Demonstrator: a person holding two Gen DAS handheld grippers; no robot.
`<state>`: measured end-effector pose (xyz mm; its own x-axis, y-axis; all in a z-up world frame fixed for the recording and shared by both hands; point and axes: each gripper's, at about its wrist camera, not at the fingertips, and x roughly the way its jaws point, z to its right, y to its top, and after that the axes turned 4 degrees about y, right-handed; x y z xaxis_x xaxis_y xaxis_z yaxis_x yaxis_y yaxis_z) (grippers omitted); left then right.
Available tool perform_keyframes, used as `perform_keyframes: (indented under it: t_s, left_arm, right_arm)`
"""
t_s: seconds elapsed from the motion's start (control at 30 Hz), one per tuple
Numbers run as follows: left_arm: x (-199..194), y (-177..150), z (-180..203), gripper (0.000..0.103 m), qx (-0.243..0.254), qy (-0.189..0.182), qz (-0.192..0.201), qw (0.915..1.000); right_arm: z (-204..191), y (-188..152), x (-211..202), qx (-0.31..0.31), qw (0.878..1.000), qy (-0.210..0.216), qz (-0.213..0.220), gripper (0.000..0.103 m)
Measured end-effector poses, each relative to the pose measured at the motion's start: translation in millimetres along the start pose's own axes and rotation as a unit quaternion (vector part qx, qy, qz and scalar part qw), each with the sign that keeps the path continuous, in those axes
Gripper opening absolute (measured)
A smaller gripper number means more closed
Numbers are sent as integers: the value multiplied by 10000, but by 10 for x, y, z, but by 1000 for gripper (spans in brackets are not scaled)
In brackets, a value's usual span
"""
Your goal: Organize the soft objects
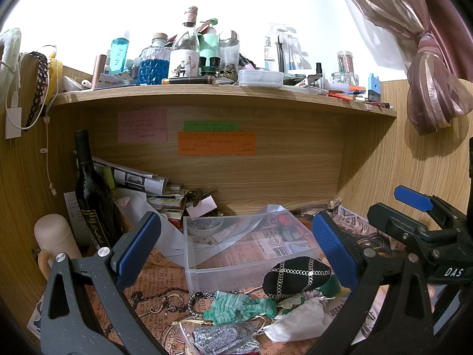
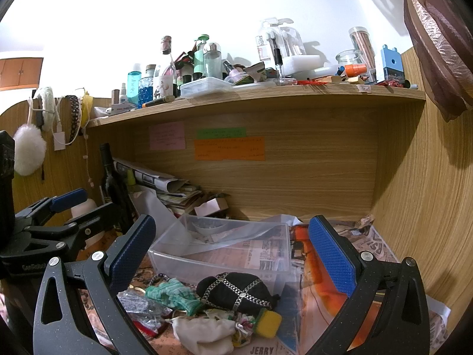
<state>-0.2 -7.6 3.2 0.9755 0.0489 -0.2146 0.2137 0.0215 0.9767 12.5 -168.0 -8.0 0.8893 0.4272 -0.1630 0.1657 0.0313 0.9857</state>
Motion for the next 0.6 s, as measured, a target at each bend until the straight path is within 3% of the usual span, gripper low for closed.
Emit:
perform_keyframes:
  t_s: [0.3, 0.6]
  left_arm:
    - [41, -45, -7, 103, -13, -49, -101, 9999]
    - [367, -386, -120, 103, -5, -151, -1034, 9945]
  right_arm:
    - [5, -43, 50, -10, 10000, -2, -90, 103]
    - [177, -279, 259, 128, 9973, -96, -722, 103]
